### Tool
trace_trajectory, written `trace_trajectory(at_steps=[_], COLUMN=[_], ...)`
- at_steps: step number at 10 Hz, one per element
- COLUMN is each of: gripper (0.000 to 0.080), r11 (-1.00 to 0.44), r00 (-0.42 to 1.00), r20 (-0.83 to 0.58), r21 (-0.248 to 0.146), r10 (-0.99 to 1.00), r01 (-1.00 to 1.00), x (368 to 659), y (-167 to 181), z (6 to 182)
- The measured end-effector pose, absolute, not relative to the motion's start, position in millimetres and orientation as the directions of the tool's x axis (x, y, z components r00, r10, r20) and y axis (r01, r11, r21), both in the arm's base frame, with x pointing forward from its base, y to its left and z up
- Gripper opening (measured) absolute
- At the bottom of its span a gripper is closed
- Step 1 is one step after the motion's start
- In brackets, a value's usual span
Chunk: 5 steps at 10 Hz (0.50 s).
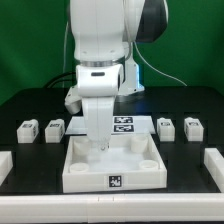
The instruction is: Assemble one leg
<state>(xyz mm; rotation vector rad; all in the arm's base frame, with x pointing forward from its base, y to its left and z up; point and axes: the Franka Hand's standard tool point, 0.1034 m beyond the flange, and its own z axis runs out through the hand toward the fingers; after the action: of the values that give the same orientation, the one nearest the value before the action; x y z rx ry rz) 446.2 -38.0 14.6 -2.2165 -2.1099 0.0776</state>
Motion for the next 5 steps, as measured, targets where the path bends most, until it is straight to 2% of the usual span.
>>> trace_trajectory(at_steps=[3, 5], gripper=[0.0650, 0.0391], r11=[-0.056, -0.056], r00=[0.059, 0.059], r20=[0.021, 0.021], r21=[-0.105, -0.106], r10=[0.998, 0.998], r01=[0.993, 0.993], x=[442.3, 442.1], y=[-39.9, -40.0], z=[7.8, 7.6])
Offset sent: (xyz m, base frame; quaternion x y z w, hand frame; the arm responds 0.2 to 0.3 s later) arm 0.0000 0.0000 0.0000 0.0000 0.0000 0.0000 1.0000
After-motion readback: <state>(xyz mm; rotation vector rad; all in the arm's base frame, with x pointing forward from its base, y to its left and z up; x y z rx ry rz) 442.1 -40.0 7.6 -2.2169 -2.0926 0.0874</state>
